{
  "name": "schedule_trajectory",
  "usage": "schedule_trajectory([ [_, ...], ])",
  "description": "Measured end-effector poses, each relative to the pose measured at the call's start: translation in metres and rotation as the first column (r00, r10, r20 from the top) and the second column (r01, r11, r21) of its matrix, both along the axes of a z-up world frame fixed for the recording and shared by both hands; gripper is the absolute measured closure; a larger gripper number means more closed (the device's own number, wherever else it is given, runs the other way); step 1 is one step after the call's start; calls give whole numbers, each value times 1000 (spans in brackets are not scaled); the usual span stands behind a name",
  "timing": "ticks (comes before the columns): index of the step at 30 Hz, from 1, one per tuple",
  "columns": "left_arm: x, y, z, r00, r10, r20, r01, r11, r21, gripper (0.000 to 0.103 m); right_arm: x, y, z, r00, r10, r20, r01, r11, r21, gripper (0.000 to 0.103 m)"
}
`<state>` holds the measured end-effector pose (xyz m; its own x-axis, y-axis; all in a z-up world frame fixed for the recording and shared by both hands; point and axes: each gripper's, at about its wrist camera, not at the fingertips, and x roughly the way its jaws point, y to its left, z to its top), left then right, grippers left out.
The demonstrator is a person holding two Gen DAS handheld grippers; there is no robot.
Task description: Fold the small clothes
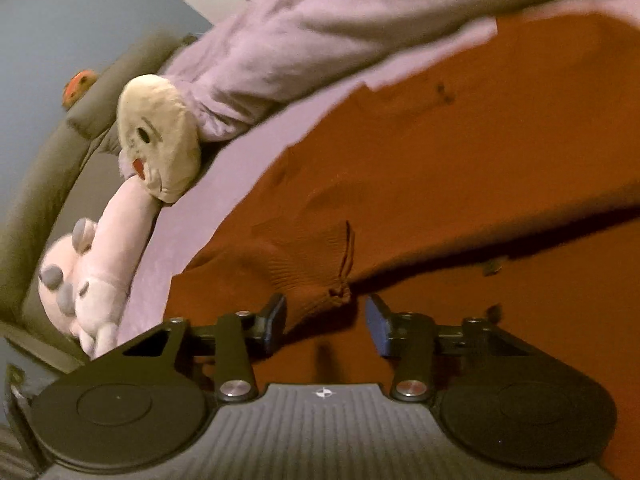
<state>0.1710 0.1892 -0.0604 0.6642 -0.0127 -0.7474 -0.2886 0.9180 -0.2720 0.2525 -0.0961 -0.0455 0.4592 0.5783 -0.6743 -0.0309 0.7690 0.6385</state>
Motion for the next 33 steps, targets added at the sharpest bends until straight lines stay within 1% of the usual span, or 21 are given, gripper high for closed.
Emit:
schedule_trajectory([
  [2, 6, -1, 0, 1000, -2, 5, 2, 1000, 10, 21, 5, 5, -9, 999, -8, -40, 9, 999, 31, 73],
  [3, 6, -2, 0, 1000, -2, 6, 2, 1000, 9, 21, 6, 9, -11, 999, -8, -47, 9, 999, 34, 89],
  [4, 6, -1, -1, 1000, -1, 8, 1, 1000, 4, 21, 7, 12, -12, 999, -3, -44, 4, 1000, 28, 96],
  [7, 4, 1, -2, 1000, -1, 13, 1, 1000, -5, 21, 3, 14, -3, 1000, 16, 18, -17, 1000, 1, 97],
  [10, 4, 1, -2, 1000, 4, 14, -4, 1000, -7, 21, -2, 13, 15, 994, 23, 107, -19, 999, -40, 97],
  [13, 6, -1, 0, 1000, 6, 7, -6, 1000, 3, 21, -8, 6, 40, 975, 27, 220, -2, 994, -112, 98],
  [15, 7, -3, 1, 1000, 6, 4, -6, 1000, 11, 21, -9, -2, 55, 956, 21, 293, 33, 984, -176, 98],
  [17, 9, -6, 2, 1000, 5, 2, -5, 1000, 19, 21, -10, -18, 66, 937, -2, 349, 90, 967, -238, 98],
  [19, 13, -10, 2, 1000, -5, 1, 5, 1000, 29, 21, -10, -37, 70, 922, -30, 386, 160, 937, -309, 98],
  [21, 17, -16, 2, 1000, -15, 0, 15, 999, 38, 21, -8, -56, 66, 916, -58, 396, 222, 897, -383, 98],
  [22, 20, -19, 3, 1000, -24, 3, 24, 999, 39, 21, -6, -67, 60, 920, -76, 385, 246, 877, -412, 97],
  [23, 23, -22, 3, 999, -33, 6, 32, 999, 41, 21, -2, -76, 54, 930, -90, 357, 246, 873, -421, 97],
  [24, 26, -25, 3, 999, -40, 6, 39, 998, 44, 21, 1, -87, 47, 943, -112, 313, 239, 882, -406, 95],
  [25, 30, -27, 2, 999, -47, 2, 46, 998, 51, 21, 2, -102, 39, 950, -157, 270, 251, 899, -358, 90],
  [27, 37, -32, 1, 998, -60, -8, 60, 996, 63, 21, 2, -125, 28, 947, -245, 211, 290, 931, -224, 88],
  [29, 41, -35, 0, 998, -66, -18, 67, 995, 69, 21, 1, -139, 19, 941, -286, 181, 313, 939, -143, 83],
  [31, 45, -37, 0, 997, -67, -24, 69, 995, 79, 21, 8, -143, 12, 945, -291, 152, 309, 944, -114, 69],
  [33, 48, -40, -1, 997, -69, -29, 71, 993, 90, 21, 15, -141, 4, 949, -287, 128, 299, 950, -88, 68],
])
